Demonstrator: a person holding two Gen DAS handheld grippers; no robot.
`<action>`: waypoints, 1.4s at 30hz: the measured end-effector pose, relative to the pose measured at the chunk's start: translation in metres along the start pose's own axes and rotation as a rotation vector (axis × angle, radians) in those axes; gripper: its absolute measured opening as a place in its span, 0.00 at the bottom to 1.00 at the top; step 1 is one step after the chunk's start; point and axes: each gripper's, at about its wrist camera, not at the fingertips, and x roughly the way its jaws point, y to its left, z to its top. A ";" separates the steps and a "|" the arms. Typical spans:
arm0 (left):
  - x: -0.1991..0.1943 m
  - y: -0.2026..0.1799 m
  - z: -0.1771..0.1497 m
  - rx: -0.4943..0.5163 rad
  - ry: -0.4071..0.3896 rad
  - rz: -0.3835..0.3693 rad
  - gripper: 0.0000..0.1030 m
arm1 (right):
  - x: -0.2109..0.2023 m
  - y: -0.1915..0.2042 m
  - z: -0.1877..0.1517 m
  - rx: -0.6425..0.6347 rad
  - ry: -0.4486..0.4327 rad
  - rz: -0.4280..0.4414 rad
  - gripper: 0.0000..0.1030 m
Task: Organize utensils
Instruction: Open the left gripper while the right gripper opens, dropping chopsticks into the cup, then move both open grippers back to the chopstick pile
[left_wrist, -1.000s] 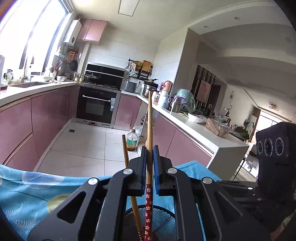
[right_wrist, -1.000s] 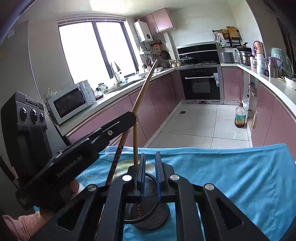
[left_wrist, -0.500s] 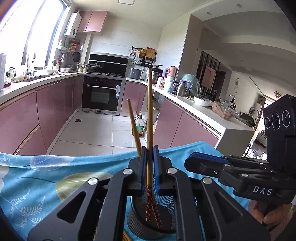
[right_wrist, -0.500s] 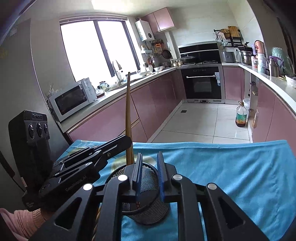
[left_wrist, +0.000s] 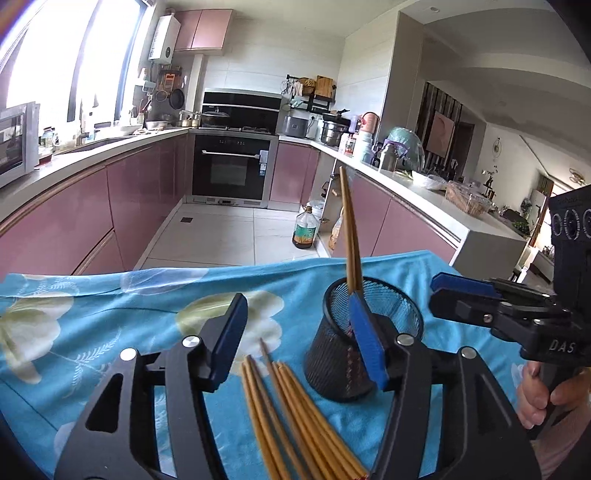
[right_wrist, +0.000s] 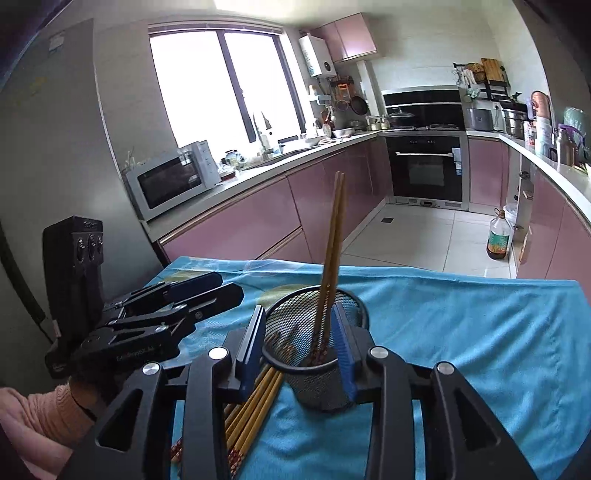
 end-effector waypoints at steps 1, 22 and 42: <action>-0.005 0.005 -0.004 0.002 0.015 0.008 0.57 | -0.002 0.007 -0.004 -0.019 0.007 0.010 0.34; 0.007 0.034 -0.081 0.007 0.369 0.049 0.40 | 0.072 0.043 -0.078 -0.015 0.352 -0.051 0.16; 0.031 0.025 -0.081 0.051 0.445 0.040 0.29 | 0.087 0.047 -0.076 -0.032 0.381 -0.121 0.14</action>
